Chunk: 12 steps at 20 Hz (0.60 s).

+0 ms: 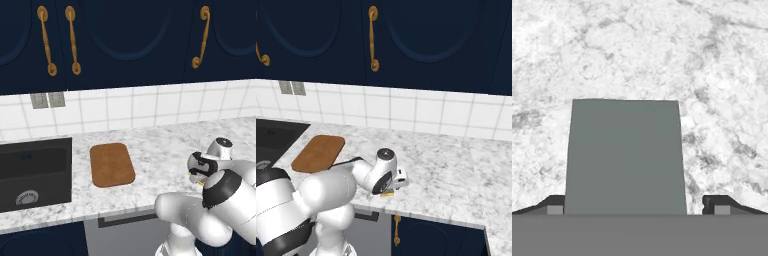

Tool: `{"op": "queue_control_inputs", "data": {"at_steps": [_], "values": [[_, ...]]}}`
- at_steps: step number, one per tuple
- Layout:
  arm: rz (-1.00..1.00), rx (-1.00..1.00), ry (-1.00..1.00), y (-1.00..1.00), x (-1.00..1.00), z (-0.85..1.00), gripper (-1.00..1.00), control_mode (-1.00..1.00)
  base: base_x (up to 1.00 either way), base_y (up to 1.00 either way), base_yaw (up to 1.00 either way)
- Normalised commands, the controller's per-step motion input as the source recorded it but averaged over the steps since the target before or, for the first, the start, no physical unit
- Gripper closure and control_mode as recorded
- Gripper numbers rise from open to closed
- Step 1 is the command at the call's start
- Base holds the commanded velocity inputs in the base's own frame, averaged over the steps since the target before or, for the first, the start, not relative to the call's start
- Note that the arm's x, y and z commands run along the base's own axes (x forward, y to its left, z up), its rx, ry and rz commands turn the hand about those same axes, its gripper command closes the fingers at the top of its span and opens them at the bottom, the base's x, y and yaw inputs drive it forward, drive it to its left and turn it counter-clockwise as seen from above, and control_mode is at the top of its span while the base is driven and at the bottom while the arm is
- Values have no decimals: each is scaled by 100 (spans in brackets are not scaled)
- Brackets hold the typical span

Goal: Pick up the sponge from the counter and clean the cutting board by briefly scrubbing or pressing down on the cutting board. Once finished, release the sponge.

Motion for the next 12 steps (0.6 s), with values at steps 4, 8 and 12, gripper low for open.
{"op": "queue_control_inputs", "data": {"at_steps": [4,8,12], "values": [[0,-3,2,32,8,-40,100,-100,0,0,0],[0,-3,0,19,1,-13,100,-100,0,0,0],[0,0,-7,11,-10,2,100,-100,0,0,0]]}}
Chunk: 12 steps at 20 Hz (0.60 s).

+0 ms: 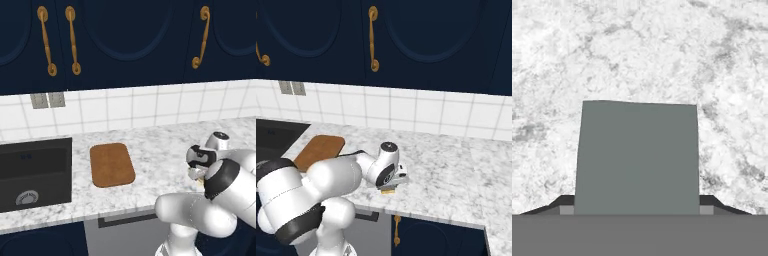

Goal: Pick up the sponge from the counter and clean the cutting board by briefly scrubbing or pressing down on the cutting board. Once finished, release the sponge.

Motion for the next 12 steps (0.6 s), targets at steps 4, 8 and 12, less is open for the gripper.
{"op": "queue_control_inputs", "data": {"at_steps": [4,8,12], "values": [[12,-4,-24,58,-22,62,100,-100,0,0,0],[18,-5,-24,81,0,60,100,-100,0,0,0],[21,-7,-17,98,1,23,100,-100,0,0,0]]}}
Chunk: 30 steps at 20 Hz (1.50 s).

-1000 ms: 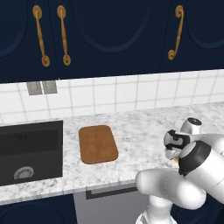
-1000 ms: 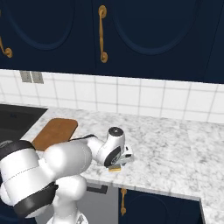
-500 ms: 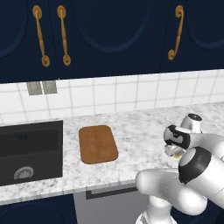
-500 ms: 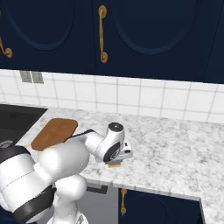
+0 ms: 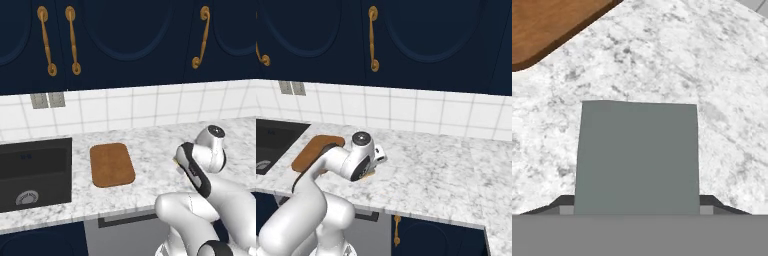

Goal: Pick up the sponge from the counter and clean the cutting board by briefly scrubbing or pressing down on the cutting board. Once finished, release the sponge.

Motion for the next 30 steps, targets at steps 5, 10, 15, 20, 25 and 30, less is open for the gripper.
{"op": "queue_control_inputs", "data": {"at_steps": [5,10,15,20,25,30], "values": [[20,-5,-7,95,22,0,100,-100,0,0,0],[21,-6,-1,99,41,0,100,-100,0,0,0],[21,-6,0,100,47,0,100,-100,0,0,0],[17,-10,0,98,22,0,100,-100,0,0,0],[5,-10,0,62,3,-5,100,-100,0,0,0],[0,-3,6,31,6,-20,100,-100,0,0,0]]}}
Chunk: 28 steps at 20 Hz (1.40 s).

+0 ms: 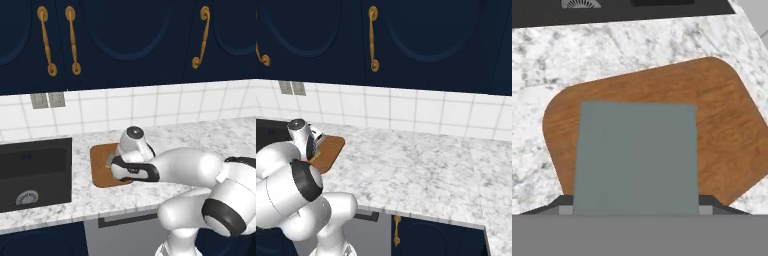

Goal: Pick up the sponge from the counter and clean the cutting board by briefly scrubbing or pressing down on the cutting board. Once finished, release the sponge.

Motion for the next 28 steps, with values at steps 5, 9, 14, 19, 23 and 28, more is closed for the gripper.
{"op": "queue_control_inputs", "data": {"at_steps": [5,9,14,19,23,28], "values": [[0,-1,10,12,7,-21,100,-100,0,0,0],[0,0,11,9,25,-32,100,-100,0,0,0],[0,0,1,15,33,-39,100,-100,0,0,0],[0,0,0,16,38,-19,100,-100,0,0,0],[0,0,0,0,50,-3,100,-100,0,0,0],[0,0,0,0,50,-2,100,-100,0,0,0]]}}
